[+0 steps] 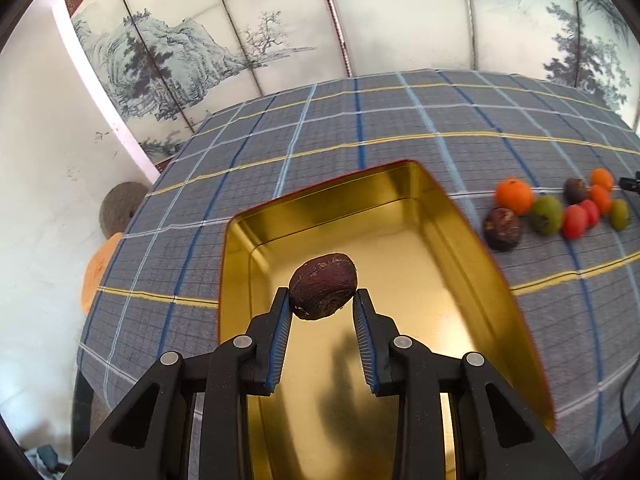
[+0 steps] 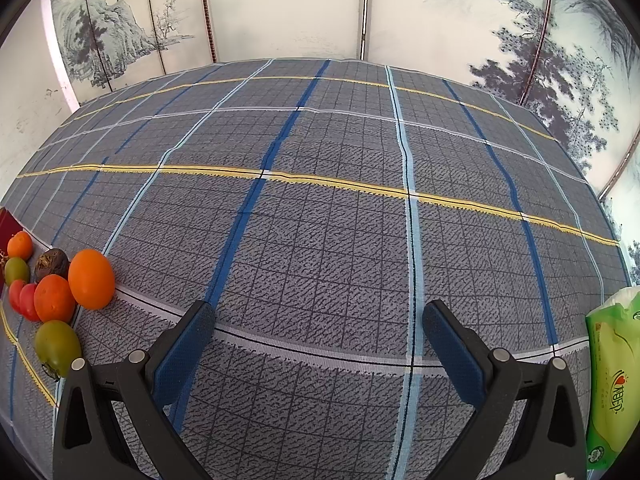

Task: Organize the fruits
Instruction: 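Carry the dark brown fruit over the tin and release it inside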

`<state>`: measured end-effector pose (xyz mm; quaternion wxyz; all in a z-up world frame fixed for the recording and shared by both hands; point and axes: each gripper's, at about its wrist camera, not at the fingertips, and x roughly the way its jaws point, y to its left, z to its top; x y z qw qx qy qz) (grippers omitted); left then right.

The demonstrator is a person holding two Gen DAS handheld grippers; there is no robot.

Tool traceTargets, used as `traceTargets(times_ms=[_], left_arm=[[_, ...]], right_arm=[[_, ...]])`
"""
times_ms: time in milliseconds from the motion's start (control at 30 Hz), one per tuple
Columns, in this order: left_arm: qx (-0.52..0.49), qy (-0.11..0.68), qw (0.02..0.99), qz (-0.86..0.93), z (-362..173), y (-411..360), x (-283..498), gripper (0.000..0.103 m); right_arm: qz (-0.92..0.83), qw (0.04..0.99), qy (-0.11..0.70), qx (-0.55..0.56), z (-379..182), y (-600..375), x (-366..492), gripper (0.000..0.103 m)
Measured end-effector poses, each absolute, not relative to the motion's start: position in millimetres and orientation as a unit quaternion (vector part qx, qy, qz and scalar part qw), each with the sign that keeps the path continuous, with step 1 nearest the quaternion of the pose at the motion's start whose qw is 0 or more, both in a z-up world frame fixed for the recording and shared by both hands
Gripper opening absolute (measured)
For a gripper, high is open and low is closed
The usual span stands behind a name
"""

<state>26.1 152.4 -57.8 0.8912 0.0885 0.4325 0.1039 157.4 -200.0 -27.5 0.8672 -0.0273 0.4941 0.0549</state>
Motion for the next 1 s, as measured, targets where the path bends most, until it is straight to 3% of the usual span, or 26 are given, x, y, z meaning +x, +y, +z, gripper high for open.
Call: traceTargets(times_ms=[1000], left_arm=[[0.095, 0.465, 0.869, 0.140, -75.1, 196.4, 75.1, 0.033]], right_arm=[[0.055, 0.867, 0.494, -0.028, -27.8, -200.3, 157.3, 0.103]])
